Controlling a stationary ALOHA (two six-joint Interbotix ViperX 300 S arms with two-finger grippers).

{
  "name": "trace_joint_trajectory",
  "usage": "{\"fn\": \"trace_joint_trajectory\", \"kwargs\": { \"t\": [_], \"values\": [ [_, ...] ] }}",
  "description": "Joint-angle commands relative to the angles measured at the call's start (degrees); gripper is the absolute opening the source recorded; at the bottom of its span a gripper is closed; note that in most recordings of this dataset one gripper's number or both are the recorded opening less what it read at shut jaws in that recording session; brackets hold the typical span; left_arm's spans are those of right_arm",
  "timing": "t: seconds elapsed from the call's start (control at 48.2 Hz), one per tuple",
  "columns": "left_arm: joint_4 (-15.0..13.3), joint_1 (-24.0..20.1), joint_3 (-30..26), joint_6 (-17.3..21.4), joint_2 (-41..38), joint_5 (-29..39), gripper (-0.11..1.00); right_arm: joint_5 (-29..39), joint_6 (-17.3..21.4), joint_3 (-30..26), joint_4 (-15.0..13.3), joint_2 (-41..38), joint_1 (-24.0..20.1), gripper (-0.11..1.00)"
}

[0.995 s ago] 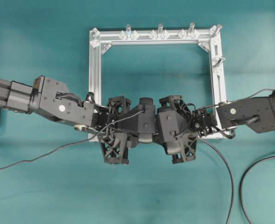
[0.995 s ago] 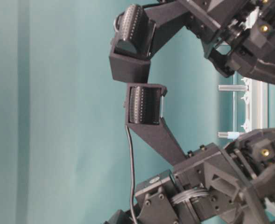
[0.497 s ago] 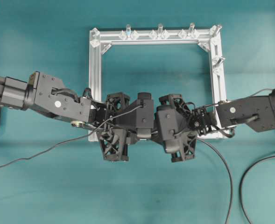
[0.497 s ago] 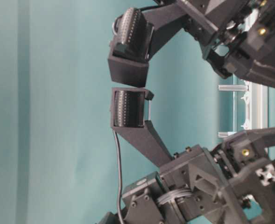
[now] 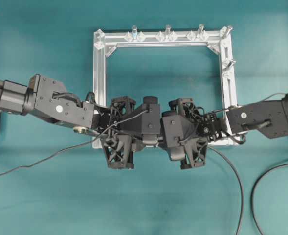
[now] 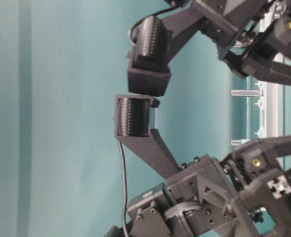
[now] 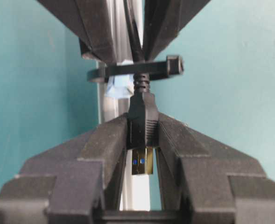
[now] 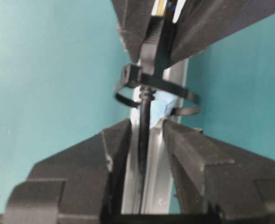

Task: Insert the wire through the string loop located in the center.
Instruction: 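Open the right gripper and move it back to the right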

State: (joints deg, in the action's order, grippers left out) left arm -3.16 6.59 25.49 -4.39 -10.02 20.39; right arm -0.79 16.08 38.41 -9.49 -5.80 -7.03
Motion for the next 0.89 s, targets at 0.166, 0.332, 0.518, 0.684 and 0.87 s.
{"fn": "trace_joint_trajectory", "kwargs": {
  "t": [0.166,0.332,0.518,0.684,0.87],
  "values": [
    [0.09,-0.26,0.26,-0.35,2.46,-0.26,0.2,1.41,-0.09,0.44,-0.09,4.22,-0.09,0.37],
    [0.18,-0.26,0.7,-0.35,2.81,-0.26,0.2,2.99,-0.09,1.58,-0.09,6.33,-0.18,0.37],
    [0.09,-0.26,0.79,-0.35,2.81,-0.18,0.19,2.72,-0.09,3.87,-0.09,9.58,-0.18,0.37],
    [0.09,-0.18,0.79,-0.35,2.9,0.0,0.2,2.9,-0.09,6.06,-0.09,12.92,-0.09,0.37],
    [0.18,-0.26,2.11,-0.35,4.22,0.09,0.2,2.72,0.0,7.82,-0.09,15.21,-0.18,0.37]
  ]
}}
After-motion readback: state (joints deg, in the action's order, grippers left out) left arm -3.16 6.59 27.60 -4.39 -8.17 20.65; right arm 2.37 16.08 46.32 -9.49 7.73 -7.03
